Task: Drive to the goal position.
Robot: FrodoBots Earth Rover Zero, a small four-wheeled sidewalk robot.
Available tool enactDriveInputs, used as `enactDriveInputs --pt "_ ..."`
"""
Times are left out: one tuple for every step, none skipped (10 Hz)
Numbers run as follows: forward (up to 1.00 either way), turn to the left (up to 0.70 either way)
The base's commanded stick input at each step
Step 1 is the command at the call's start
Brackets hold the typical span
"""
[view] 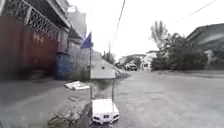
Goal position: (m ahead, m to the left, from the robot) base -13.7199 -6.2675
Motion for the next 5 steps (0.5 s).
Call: enactDriveInputs --pt "0.0 -0.7" --pt "0.0 -0.7" --pt "0.0 -0.7" --pt "0.0 -0.7" --pt "0.0 -0.7"
